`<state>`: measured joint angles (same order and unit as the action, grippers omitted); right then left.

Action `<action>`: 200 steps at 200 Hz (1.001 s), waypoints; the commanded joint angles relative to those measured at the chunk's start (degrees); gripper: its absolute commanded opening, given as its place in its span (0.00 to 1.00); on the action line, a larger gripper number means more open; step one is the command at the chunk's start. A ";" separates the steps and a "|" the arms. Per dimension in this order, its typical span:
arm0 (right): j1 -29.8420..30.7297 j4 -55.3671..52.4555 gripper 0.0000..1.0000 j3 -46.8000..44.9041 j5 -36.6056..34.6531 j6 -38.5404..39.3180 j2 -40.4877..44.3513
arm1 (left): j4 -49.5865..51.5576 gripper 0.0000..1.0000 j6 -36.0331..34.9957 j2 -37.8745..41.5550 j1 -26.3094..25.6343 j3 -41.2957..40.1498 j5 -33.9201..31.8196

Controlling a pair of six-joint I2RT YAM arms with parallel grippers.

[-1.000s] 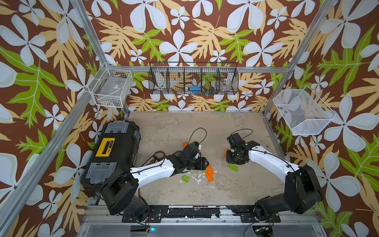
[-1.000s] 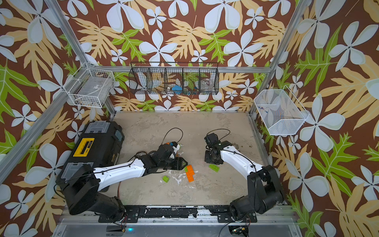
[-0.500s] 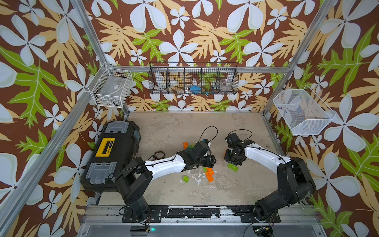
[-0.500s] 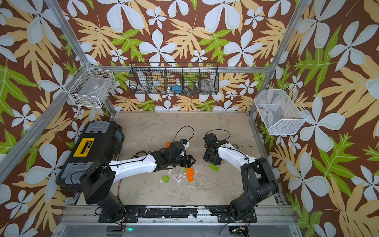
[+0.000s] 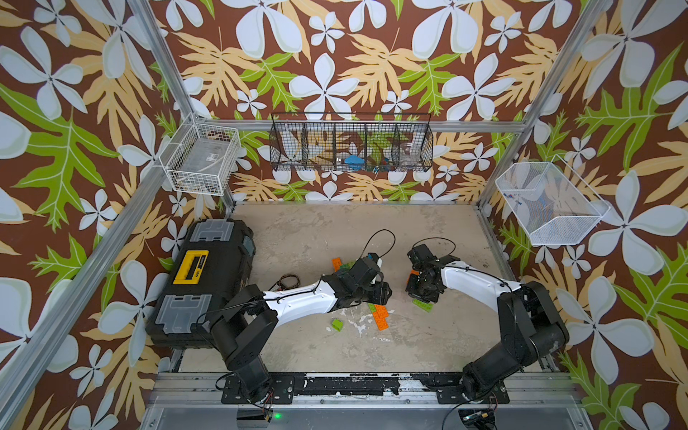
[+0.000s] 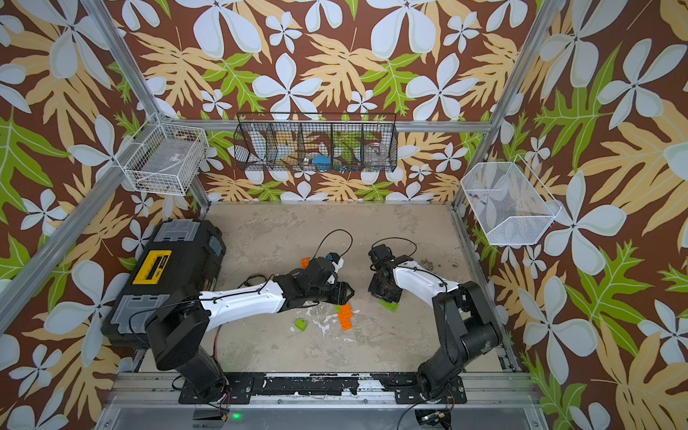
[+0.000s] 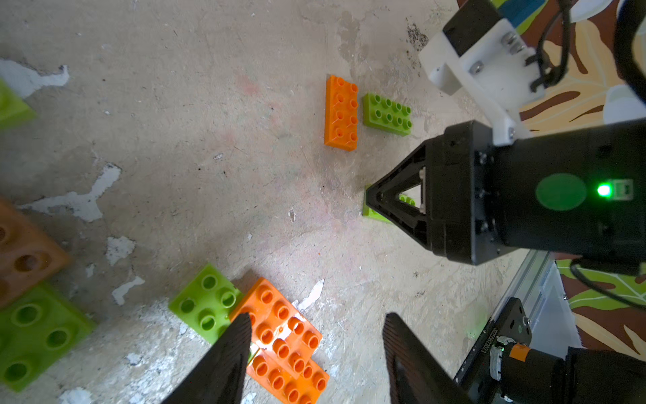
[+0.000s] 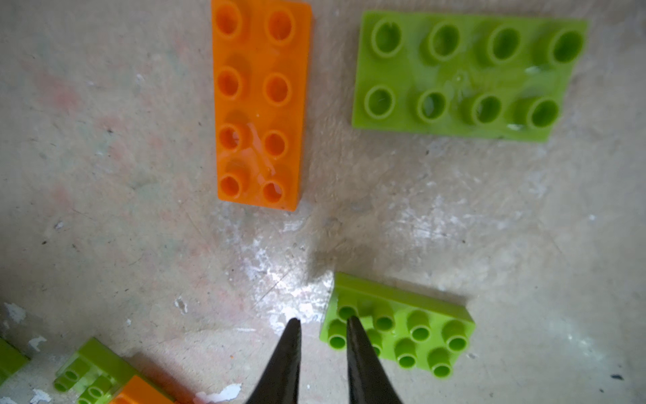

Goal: Assemble a small pinwheel with lego
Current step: Pick up the lego brick from the center of the board.

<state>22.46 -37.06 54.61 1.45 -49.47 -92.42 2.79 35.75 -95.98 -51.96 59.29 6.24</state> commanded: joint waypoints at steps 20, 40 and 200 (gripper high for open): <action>0.27 0.33 0.25 -0.35 0.44 -0.58 -0.12 | 0.29 0.63 -1.30 -0.17 -0.09 -0.03 -0.26; 0.34 -0.11 0.24 -0.51 0.09 -0.45 -0.21 | 0.20 0.63 -1.29 0.01 -0.08 -0.13 -0.26; 0.39 -0.65 0.17 -1.47 -4.29 0.87 -4.50 | 0.18 0.63 -1.21 0.72 -0.06 -0.93 -0.88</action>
<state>22.94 -38.20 54.08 0.16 -49.34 -94.85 2.79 35.75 -95.68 -51.96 58.48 6.04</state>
